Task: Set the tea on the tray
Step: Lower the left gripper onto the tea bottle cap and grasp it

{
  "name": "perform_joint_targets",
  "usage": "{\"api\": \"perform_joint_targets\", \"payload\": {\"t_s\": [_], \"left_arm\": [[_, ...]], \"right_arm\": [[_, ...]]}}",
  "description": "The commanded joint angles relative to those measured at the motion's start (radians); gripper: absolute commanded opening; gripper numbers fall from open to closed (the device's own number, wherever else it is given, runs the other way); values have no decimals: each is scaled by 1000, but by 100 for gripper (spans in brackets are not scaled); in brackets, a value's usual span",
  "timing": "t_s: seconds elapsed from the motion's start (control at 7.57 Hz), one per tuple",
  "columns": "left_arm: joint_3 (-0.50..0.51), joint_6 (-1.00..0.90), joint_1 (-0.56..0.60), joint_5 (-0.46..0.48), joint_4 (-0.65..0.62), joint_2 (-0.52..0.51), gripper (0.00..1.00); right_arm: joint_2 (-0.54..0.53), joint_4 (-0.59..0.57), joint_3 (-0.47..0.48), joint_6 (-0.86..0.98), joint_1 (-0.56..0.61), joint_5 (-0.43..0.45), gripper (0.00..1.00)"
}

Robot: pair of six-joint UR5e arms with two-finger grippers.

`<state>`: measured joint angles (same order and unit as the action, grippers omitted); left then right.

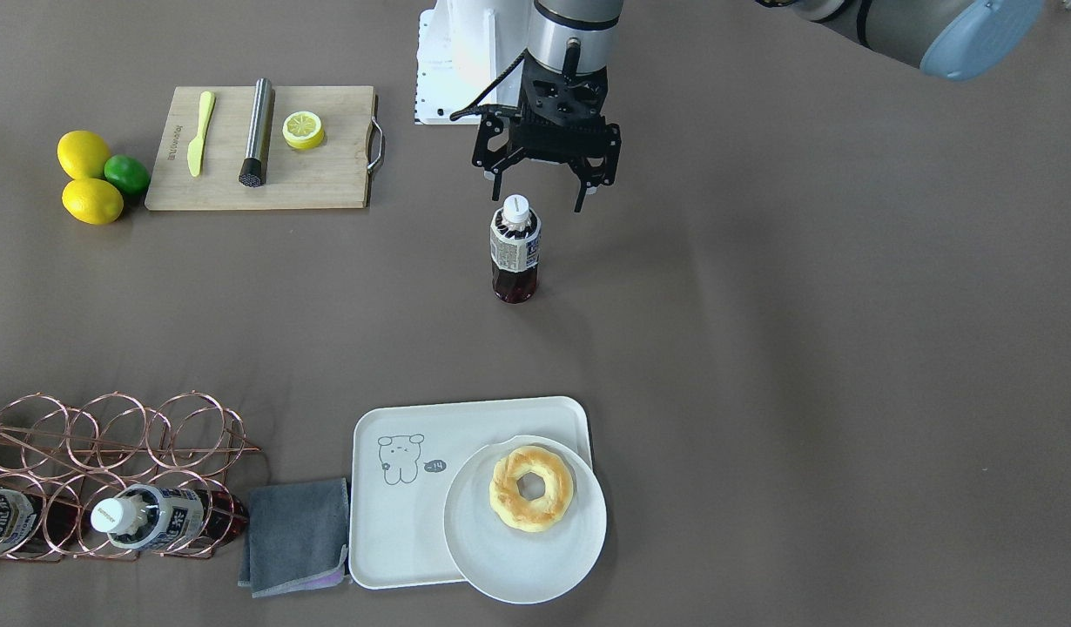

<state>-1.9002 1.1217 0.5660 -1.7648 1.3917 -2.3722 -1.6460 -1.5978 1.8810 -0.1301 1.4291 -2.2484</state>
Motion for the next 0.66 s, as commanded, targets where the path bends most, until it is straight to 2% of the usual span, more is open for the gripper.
{"api": "perform_joint_targets", "payload": {"t_s": [0.0, 0.26, 0.53], "left_arm": [[23, 0, -5, 19, 0, -13, 99], [56, 1, -44, 125, 1, -15, 98], [56, 4, -80, 163, 0, -18, 98]], "right_arm": [[-37, -2, -29, 99, 68, 7, 100], [-31, -2, -29, 99, 68, 13, 100], [-29, -2, -29, 99, 68, 13, 100]]}}
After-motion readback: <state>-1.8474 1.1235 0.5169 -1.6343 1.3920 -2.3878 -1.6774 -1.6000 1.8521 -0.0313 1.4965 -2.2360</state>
